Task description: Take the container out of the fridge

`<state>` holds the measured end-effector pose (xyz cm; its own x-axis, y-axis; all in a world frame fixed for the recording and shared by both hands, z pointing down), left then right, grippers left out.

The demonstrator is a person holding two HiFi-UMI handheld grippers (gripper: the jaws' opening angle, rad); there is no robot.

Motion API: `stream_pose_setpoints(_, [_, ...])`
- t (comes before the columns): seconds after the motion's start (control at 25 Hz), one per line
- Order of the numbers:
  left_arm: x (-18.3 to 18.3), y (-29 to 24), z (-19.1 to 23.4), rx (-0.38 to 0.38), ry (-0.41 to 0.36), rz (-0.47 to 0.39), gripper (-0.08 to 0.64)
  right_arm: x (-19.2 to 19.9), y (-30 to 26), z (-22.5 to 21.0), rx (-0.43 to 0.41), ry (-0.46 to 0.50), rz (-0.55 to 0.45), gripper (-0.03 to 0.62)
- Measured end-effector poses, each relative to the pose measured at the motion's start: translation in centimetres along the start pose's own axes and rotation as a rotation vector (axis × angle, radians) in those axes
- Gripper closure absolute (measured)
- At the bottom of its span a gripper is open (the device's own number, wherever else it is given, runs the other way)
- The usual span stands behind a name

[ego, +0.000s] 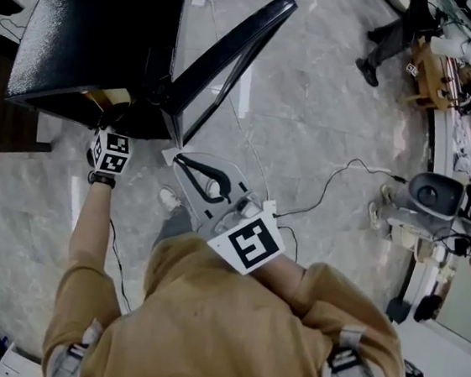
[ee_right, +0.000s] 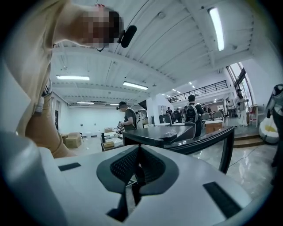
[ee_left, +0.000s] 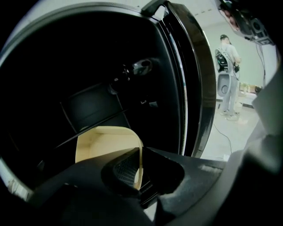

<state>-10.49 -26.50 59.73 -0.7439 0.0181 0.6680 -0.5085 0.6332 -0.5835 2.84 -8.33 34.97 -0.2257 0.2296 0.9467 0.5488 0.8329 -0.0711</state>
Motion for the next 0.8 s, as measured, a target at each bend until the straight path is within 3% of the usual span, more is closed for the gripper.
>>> stream_pose_setpoints(0.24, [-0.2,2.8,-0.8,-0.027,0.07,0.012,0.541,-1.0,0.8,0.9,-0.061,0.01,-0.015,0.589])
stream_pose_setpoints(0.56, [-1.3,5.3,-2.7,-0.037,0.095,-0.004,0.543,-1.7,1.7,1.7,-0.129,0.028,-0.02,0.589])
stream_pose_setpoints(0.8, [-3.0,8.8,-2.7,-0.096,0.162,-0.045,0.543,-2.1,1.8,2.2,-0.173,0.026,-0.016,0.589])
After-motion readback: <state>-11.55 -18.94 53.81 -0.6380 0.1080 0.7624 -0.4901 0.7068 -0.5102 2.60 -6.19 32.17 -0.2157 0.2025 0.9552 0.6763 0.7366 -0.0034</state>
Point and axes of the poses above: the fingertips, and each gripper's own axes: y backward along the fingers, z to its left, x out of its underside, the point moved 5 cm from there along y, backward along the fingers, and after that the axes turned 13 degrees about -y, right-handed, at the moved point
